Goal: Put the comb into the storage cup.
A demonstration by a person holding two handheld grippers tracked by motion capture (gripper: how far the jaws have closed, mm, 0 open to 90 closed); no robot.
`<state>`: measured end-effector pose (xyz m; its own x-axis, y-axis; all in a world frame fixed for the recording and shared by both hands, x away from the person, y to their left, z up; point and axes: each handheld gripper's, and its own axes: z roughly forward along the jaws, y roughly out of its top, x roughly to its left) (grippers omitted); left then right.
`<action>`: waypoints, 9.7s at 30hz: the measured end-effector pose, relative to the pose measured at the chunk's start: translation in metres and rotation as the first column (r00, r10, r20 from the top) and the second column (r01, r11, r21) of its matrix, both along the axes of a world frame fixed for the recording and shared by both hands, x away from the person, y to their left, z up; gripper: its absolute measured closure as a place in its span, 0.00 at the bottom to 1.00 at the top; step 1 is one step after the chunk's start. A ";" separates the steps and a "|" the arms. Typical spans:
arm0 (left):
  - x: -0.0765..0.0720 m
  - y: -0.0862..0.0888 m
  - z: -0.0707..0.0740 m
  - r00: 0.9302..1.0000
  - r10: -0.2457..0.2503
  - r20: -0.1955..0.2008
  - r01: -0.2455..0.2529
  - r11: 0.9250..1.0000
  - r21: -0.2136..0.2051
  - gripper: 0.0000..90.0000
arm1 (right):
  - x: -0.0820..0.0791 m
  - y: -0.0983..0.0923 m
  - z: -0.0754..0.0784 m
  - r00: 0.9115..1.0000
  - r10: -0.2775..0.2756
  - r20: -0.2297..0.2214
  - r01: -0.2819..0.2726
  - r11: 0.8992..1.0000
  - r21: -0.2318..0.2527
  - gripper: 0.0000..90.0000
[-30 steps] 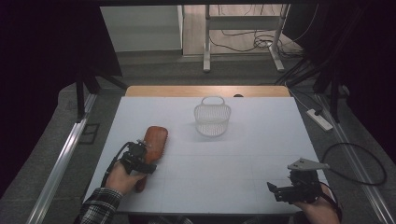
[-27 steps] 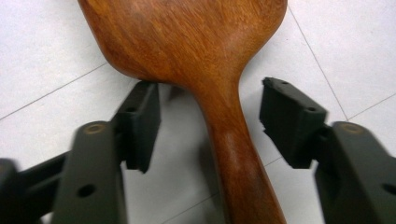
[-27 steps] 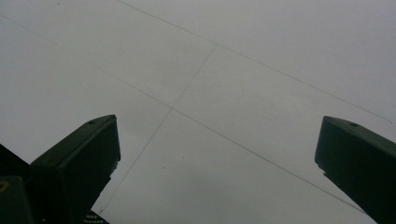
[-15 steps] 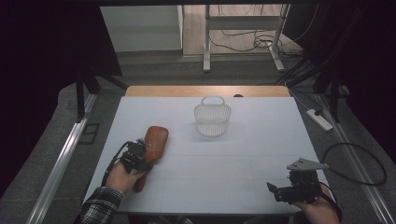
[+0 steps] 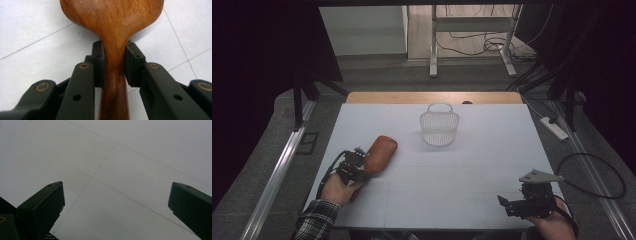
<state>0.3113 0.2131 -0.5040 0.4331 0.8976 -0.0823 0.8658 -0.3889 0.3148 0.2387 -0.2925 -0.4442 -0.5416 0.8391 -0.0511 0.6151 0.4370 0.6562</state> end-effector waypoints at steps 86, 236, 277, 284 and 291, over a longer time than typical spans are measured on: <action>-0.055 -0.024 0.060 0.898 -0.167 0.406 0.286 0.925 -0.252 0.81 | -0.003 0.001 0.004 0.997 0.053 0.047 -0.055 0.997 0.050 0.00; -0.052 -0.094 0.056 0.809 -0.398 0.432 0.526 0.818 -0.231 0.81 | 0.099 0.159 0.041 0.900 0.392 -0.188 -0.173 0.720 0.672 0.57; -0.047 -0.074 0.049 0.861 -0.282 0.423 0.415 0.871 -0.263 0.10 | 0.096 0.145 0.053 0.937 0.347 -0.046 -0.237 0.724 0.648 0.62; -0.052 -0.058 0.051 0.868 -0.247 0.431 0.393 0.872 -0.291 0.06 | 0.098 0.139 0.056 0.946 0.322 -0.031 -0.226 0.729 0.646 0.62; -0.056 -0.042 0.051 0.874 -0.219 0.433 0.371 0.877 -0.306 0.02 | 0.100 0.134 0.059 0.953 0.302 -0.015 -0.224 0.738 0.636 0.62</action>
